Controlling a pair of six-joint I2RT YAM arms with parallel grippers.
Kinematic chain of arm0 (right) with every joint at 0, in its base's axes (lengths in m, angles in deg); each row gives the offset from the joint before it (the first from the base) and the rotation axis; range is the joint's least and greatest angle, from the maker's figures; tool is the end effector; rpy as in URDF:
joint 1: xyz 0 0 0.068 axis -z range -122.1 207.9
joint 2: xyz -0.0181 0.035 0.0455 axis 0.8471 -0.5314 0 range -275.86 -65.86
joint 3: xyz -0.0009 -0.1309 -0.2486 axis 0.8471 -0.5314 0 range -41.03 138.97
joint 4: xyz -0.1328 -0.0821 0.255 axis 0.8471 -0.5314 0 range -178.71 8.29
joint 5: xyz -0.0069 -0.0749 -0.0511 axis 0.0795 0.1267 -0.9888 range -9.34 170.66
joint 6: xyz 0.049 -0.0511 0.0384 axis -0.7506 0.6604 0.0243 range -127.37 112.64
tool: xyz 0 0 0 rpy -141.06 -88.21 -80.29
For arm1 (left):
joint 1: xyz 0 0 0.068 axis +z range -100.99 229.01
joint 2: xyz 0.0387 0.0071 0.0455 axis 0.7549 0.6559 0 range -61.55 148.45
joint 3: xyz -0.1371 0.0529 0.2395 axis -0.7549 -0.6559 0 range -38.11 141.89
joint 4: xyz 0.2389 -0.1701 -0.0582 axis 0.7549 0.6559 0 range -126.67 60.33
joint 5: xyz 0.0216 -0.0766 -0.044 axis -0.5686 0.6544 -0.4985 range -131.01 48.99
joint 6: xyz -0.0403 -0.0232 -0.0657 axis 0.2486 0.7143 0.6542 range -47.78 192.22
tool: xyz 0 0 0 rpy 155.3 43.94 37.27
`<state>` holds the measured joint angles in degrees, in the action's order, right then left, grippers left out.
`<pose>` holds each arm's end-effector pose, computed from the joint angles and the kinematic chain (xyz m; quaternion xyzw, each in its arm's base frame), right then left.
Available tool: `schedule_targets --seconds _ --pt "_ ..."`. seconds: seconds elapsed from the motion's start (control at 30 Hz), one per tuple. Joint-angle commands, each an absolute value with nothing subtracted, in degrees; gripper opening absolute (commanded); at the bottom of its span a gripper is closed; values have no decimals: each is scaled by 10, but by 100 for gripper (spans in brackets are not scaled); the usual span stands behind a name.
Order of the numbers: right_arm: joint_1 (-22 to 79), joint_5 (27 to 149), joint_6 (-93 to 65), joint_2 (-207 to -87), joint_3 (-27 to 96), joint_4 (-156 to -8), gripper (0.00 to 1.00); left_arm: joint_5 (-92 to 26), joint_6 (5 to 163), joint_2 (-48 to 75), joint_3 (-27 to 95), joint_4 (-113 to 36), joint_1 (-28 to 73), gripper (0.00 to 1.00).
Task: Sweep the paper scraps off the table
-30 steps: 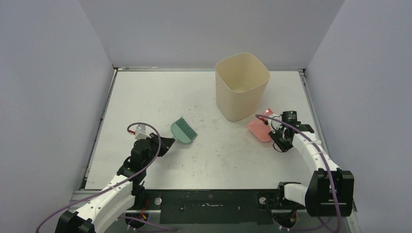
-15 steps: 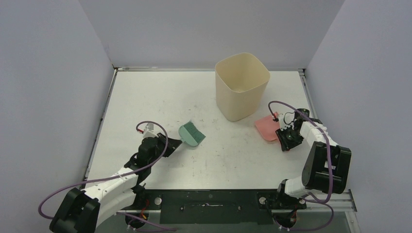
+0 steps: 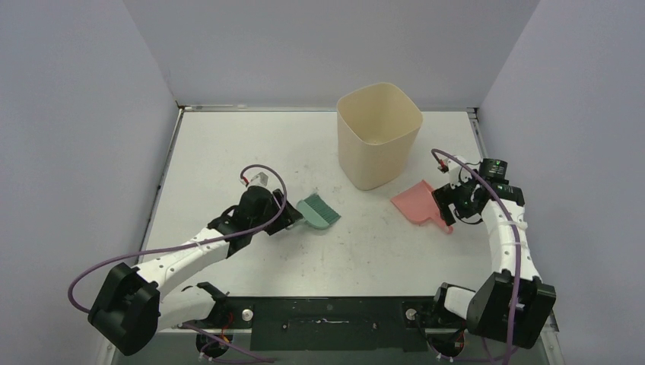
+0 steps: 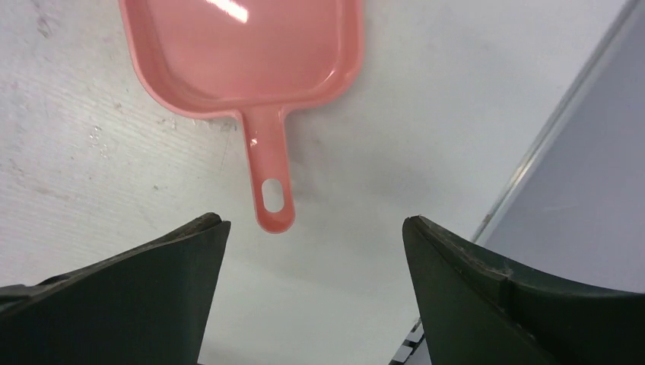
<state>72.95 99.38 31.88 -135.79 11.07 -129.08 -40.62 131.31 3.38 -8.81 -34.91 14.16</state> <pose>0.2709 -0.0497 0.2123 -0.2361 0.9349 0.0446 0.2611 0.2336 -0.1633 0.1560 -0.1868 0.8767 -0.3261 0.3002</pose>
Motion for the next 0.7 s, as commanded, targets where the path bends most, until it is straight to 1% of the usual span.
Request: schedule_targets --seconds 0.0,0.03,0.1,0.13,0.17,0.2,0.23,0.3,0.37,0.5,0.53,0.6,0.67 --pt "735 1043 260 -1277 138 -1252 92 -470 1197 23 33 -117 138 53" --pt "735 1053 247 -1263 135 -1239 95 -487 1176 22 58 -74 138 58" --pt "736 1066 190 -1229 116 -1180 99 -509 1137 22 101 -8 139 60" --pt "736 1070 164 -1217 107 -1154 100 -518 1119 21 121 19 139 63" --pt "736 1079 145 -1208 102 -1135 100 -526 1102 22 141 44 139 70" --pt "736 1088 126 -1202 101 -1123 92 -535 1085 25 164 72 139 73" --pt "736 1100 104 -1198 102 -1110 90 -546 1065 30 186 96 139 74" --pt "736 1124 66 -1192 111 -1089 90 -574 1025 35 231 130 137 74" --pt "736 1116 -1 -1179 110 -1035 90 -596 982 20 249 120 135 74" --pt "735 1076 -123 -1157 105 -949 90 -601 875 -42 235 23 135 75" --pt "735 1071 -138 -1157 99 -935 90 -597 851 -62 213 -15 135 75" --pt "735 1070 -166 -1157 74 -911 90 -596 821 -109 159 -90 136 79" --pt "735 1075 -186 -1155 41 -881 90 -599 822 -145 94 -162 138 86"
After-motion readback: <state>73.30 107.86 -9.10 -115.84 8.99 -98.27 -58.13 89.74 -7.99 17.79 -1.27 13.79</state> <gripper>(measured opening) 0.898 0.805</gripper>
